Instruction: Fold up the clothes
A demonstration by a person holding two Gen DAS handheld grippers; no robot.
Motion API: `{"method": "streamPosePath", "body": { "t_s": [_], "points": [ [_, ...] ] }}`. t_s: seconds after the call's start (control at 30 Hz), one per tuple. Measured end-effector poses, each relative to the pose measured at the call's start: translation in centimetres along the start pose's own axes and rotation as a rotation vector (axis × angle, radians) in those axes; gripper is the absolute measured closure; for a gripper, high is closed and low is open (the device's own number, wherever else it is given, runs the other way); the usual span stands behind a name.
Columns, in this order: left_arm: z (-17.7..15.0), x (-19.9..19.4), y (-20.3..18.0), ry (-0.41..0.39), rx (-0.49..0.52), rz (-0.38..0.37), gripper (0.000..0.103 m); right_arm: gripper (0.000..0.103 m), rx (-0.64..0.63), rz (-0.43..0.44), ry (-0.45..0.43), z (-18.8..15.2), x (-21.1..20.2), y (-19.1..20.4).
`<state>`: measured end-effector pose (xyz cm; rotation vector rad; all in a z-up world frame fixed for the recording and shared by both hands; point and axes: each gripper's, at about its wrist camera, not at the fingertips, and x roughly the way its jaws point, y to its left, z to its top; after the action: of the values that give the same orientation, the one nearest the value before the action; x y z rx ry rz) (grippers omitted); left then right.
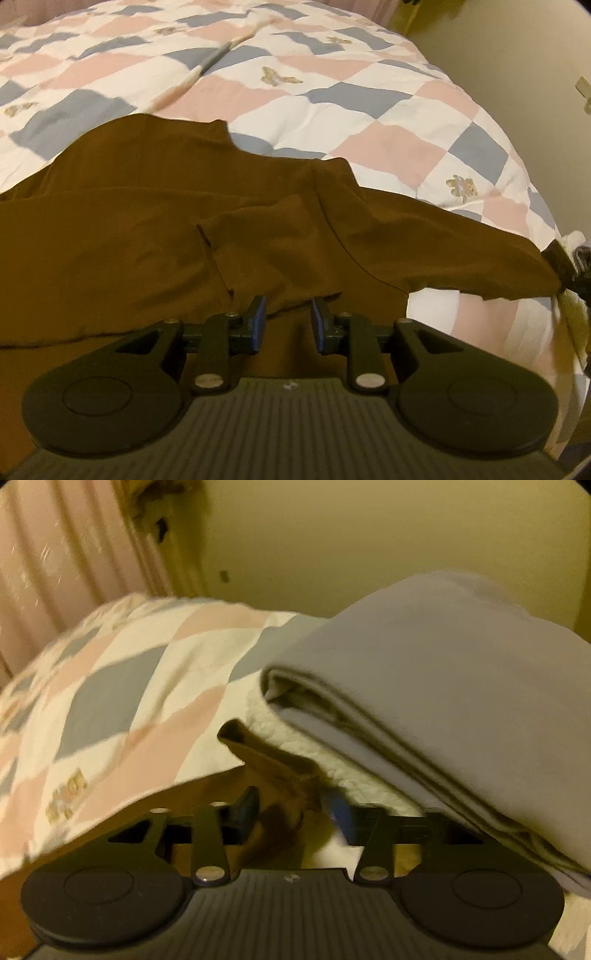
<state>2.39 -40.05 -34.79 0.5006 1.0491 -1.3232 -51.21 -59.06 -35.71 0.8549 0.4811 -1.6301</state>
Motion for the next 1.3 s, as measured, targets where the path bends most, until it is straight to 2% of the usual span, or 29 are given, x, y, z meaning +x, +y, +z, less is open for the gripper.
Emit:
{"method": "streamPosePath", "body": {
  "t_s": [0.13,0.23,0.3,0.37,0.5,0.63,0.77,0.83,0.87,0.9,0.97,1.0,1.03,1.1,1.2,1.3],
  "points": [
    [-0.1,-2.5,1.9,-0.031,-0.018,0.031,0.081,0.098,-0.051,-0.025,-0.043,0.6,-1.6,2.2],
    [-1.0,-4.6,5.0,-0.048,-0.073,0.063,0.081,0.098,-0.161,0.005,-0.104,0.4,-5.3,7.1],
    [-1.9,-6.1,7.5,-0.056,-0.125,0.082,0.081,0.098,-0.236,0.096,-0.146,-0.6,-8.4,12.0],
    [-3.0,-7.7,10.3,-0.065,-0.175,0.097,0.081,0.098,-0.302,0.226,-0.166,-2.6,-11.6,17.4],
    [-4.9,-10.7,16.2,-0.078,-0.238,0.112,0.081,0.098,-0.418,0.520,-0.161,-8.8,-17.5,29.6],
    [-6.7,-13.5,22.9,-0.081,-0.288,0.134,0.081,0.098,-0.506,0.736,-0.092,-16.7,-21.4,41.1],
    [-7.9,-15.0,29.1,-0.083,-0.298,0.163,0.081,0.098,-0.635,0.855,-0.009,-25.9,-23.7,50.6],
    [-8.5,-14.9,31.9,-0.067,-0.302,0.170,0.081,0.098,-0.702,0.864,0.046,-30.3,-23.9,53.7],
    [-8.6,-14.6,33.0,-0.058,-0.311,0.164,0.081,0.093,-0.737,0.863,0.101,-32.6,-23.7,55.0],
    [-8.7,-14.2,34.0,-0.049,-0.322,0.156,0.081,0.080,-0.770,0.849,0.166,-34.5,-23.2,56.1],
    [-8.6,-13.6,35.3,-0.053,-0.352,0.111,0.080,0.066,-0.831,0.801,0.285,-37.7,-22.2,57.3],
    [-8.3,-13.2,35.6,-0.063,-0.366,0.083,0.077,0.066,-0.841,0.786,0.302,-38.5,-22.3,57.0],
    [-8.0,-12.9,35.8,-0.075,-0.378,0.052,0.074,0.064,-0.841,0.779,0.302,-38.8,-22.6,56.3],
    [-6.7,-11.7,35.8,-0.092,-0.408,-0.014,0.071,0.053,-0.816,0.755,0.301,-38.5,-22.7,54.4],
    [-4.2,-9.4,34.9,-0.107,-0.425,-0.094,0.070,0.053,-0.752,0.678,0.302,-36.7,-22.3,50.9],
    [-1.7,-7.1,33.4,-0.120,-0.382,-0.121,0.070,0.053,-0.670,0.578,0.318,-34.1,-20.4,47.7]
  ]
}}
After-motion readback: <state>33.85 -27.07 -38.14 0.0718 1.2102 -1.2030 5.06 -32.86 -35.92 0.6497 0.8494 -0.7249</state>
